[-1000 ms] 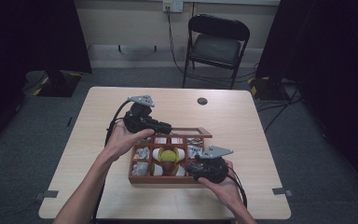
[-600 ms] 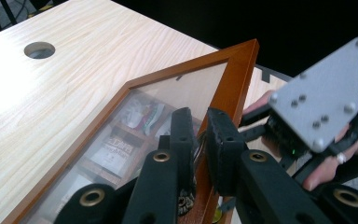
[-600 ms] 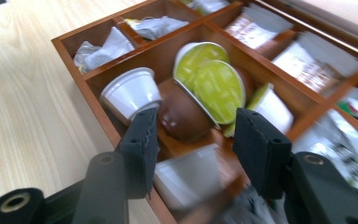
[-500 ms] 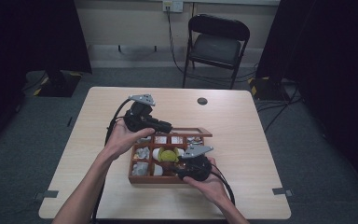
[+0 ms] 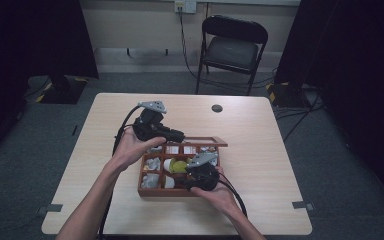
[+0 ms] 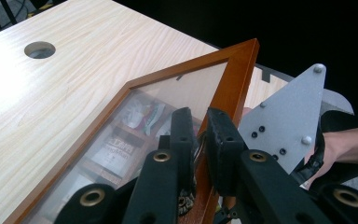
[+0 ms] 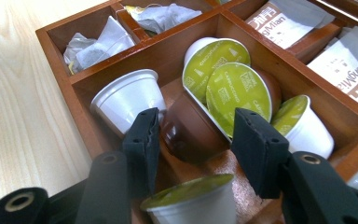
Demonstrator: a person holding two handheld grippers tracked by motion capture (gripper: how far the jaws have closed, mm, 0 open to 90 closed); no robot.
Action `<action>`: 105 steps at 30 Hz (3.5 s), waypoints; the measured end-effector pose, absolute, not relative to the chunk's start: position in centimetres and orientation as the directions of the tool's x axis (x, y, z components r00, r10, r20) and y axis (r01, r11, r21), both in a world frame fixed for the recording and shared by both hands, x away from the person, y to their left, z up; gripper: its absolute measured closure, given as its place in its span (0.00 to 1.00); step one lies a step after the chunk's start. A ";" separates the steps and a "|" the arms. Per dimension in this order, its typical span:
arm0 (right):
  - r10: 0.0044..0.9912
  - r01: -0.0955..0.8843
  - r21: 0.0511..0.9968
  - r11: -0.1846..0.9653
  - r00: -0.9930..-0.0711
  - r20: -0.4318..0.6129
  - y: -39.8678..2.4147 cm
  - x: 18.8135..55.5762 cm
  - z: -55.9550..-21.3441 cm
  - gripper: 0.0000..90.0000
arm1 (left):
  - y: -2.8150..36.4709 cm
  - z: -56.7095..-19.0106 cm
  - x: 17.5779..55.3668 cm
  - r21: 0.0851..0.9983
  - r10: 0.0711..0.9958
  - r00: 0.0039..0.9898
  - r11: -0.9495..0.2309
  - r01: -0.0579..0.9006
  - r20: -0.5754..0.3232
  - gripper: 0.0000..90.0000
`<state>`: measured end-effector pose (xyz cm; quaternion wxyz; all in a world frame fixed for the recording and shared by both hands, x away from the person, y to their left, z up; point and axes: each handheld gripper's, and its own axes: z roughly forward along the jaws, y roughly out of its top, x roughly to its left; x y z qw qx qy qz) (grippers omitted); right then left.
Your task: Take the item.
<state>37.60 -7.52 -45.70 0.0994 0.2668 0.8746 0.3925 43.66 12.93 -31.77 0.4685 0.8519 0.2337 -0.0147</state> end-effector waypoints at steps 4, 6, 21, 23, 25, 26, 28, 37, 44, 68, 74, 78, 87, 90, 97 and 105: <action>0.535 0.382 0.734 0.561 -0.844 0.031 -7.2 37.6 -45.7 0.57 | 12.9 -31.8 43.7 0.792 0.386 0.889 -0.450 0.414 -0.245 0.91; 0.534 0.380 0.732 0.566 -0.845 0.025 -7.1 37.5 -45.6 0.57 | 12.9 -31.7 43.7 0.791 0.384 0.891 -0.454 0.411 -0.243 0.91; 0.494 0.333 0.712 0.618 -0.869 -0.023 -5.9 38.1 -45.0 0.55 | 12.8 -31.7 43.7 0.791 0.387 0.890 -0.453 0.410 -0.240 0.91; 0.485 0.335 0.702 0.629 -0.874 -0.018 -5.9 38.2 -45.2 0.55 | 12.8 -31.6 43.7 0.791 0.388 0.890 -0.455 0.410 -0.239 0.91; 0.476 0.345 0.681 0.646 -0.880 -0.006 -5.9 38.4 -45.5 0.55 | 12.8 -31.6 43.7 0.786 0.389 0.891 -0.462 0.410 -0.235 0.91; 0.476 0.345 0.681 0.646 -0.880 -0.006 -5.9 38.4 -45.5 0.55 | 12.8 -31.6 43.7 0.787 0.388 0.892 -0.464 0.407 -0.233 0.91; 0.467 0.353 0.654 0.670 -0.884 -0.001 -5.8 38.5 -45.8 0.54 | 12.7 -31.5 43.7 0.788 0.388 0.893 -0.464 0.405 -0.230 0.91; 0.467 0.367 0.627 0.687 -0.884 0.006 -5.6 38.8 -46.1 0.50 | 12.7 -31.5 43.6 0.784 0.392 0.893 -0.473 0.402 -0.221 0.91; 0.458 0.364 0.606 0.707 -0.889 0.000 -5.4 38.9 -46.2 0.49 | 12.6 -31.5 43.5 0.786 0.391 0.894 -0.472 0.399 -0.220 0.91; 0.515 0.389 0.637 0.665 -0.857 -0.015 -5.8 38.8 -45.7 0.64 | 12.7 -31.6 43.6 0.784 0.383 0.895 -0.472 0.403 -0.229 0.91; 0.531 0.394 0.668 0.632 -0.847 -0.002 -5.9 38.7 -45.5 0.64 | 12.5 -31.5 43.3 0.781 0.389 0.897 -0.485 0.394 -0.211 0.91; 0.542 0.395 0.693 0.603 -0.840 0.007 -5.9 38.5 -45.3 0.64 | 12.5 -31.5 43.3 0.779 0.388 0.898 -0.490 0.392 -0.208 0.91; 0.553 0.395 0.727 0.561 -0.833 0.026 -6.5 38.1 -44.3 0.64 | 12.6 -31.5 43.4 0.780 0.388 0.896 -0.483 0.398 -0.216 0.91; 0.555 0.394 0.729 0.559 -0.831 0.023 -6.6 37.9 -44.1 0.64 | 12.5 -31.5 43.4 0.778 0.388 0.896 -0.486 0.397 -0.215 0.91; 0.564 0.398 0.743 0.538 -0.825 0.034 -7.1 37.8 -43.6 0.64 | 12.5 -31.5 43.3 0.778 0.389 0.896 -0.488 0.397 -0.214 0.91; 0.577 0.401 0.754 0.520 -0.816 0.036 -8.1 37.4 -43.0 0.65 | 12.5 -31.5 43.3 0.774 0.387 0.897 -0.493 0.398 -0.214 0.91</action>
